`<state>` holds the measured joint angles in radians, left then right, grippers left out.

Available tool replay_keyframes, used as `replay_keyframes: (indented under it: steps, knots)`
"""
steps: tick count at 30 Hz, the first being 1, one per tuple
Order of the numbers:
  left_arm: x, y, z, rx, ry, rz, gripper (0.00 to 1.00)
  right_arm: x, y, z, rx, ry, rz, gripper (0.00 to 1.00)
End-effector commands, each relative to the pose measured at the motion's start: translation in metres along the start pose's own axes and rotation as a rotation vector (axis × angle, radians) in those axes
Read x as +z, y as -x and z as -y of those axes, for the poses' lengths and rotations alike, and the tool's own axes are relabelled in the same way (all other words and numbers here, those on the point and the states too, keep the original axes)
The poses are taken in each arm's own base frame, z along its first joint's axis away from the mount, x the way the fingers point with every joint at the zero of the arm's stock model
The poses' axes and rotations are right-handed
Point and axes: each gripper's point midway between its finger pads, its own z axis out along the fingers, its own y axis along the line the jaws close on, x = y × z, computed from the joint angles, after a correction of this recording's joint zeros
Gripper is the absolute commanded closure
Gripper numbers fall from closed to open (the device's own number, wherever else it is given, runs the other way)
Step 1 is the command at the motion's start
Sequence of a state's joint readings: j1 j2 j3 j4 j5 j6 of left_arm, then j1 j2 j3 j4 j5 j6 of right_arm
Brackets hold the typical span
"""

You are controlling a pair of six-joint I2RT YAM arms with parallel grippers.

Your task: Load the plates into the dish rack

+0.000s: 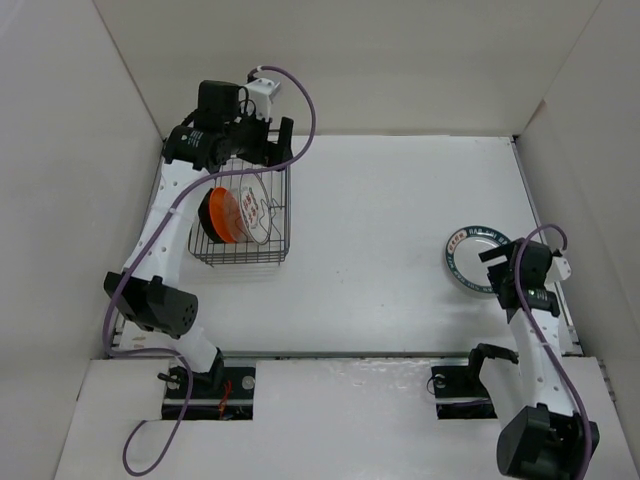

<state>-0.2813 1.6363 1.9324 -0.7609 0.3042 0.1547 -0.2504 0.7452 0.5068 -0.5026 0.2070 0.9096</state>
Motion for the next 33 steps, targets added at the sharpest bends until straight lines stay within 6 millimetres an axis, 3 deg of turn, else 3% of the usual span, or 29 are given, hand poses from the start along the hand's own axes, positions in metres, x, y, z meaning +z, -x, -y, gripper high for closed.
replay_keyframes:
  steps: [1, 11, 20, 25, 33]
  knots:
    - [-0.016, 0.017, 0.008, 0.031, -0.039, 0.058, 0.00, 0.004, -0.023, 0.011, 0.012, -0.037, -0.099, 0.03]
    - [-0.008, 0.027, 0.004, 0.013, -0.029, 0.064, 0.00, 0.002, -0.033, 0.023, 0.025, -0.100, -0.150, 0.04]
    - [0.011, 0.031, -0.004, 0.040, -0.020, 0.052, 0.00, 0.018, -0.034, 0.031, 0.013, -0.200, -0.165, 0.04]
    - [0.021, 0.028, -0.009, 0.048, -0.011, 0.039, 0.00, 0.026, -0.025, 0.024, 0.024, -0.196, -0.131, 0.07]
    - [0.031, 0.029, -0.010, 0.047, -0.020, 0.036, 0.00, 0.043, -0.036, 0.035, 0.014, -0.268, -0.168, 0.20]
